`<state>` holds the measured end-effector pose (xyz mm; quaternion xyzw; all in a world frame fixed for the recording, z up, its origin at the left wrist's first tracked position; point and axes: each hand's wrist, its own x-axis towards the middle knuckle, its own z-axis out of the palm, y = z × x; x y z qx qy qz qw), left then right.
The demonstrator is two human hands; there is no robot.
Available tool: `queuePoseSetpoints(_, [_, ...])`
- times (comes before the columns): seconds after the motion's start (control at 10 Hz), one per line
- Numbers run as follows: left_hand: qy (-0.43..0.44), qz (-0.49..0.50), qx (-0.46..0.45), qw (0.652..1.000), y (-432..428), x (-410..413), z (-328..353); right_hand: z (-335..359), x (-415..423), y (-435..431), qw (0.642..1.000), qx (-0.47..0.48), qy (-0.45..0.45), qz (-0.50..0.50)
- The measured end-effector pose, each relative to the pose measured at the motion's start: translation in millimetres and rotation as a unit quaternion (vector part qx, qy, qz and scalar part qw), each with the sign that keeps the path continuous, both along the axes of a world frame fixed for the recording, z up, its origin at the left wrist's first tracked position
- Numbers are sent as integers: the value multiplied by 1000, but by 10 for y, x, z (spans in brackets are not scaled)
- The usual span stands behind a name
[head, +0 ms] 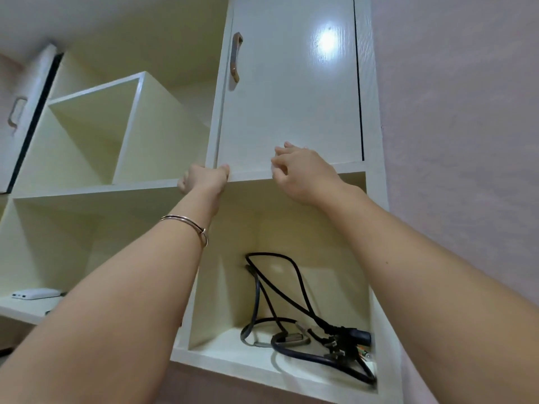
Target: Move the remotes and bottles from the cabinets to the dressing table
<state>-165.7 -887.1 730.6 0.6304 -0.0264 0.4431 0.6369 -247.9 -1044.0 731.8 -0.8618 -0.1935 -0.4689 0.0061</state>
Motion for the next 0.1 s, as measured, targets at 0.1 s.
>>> queuePoseSetpoints(0.1, [-18,5,61,998,33,-99,-176,-10,-63,-67,999,24,2,45])
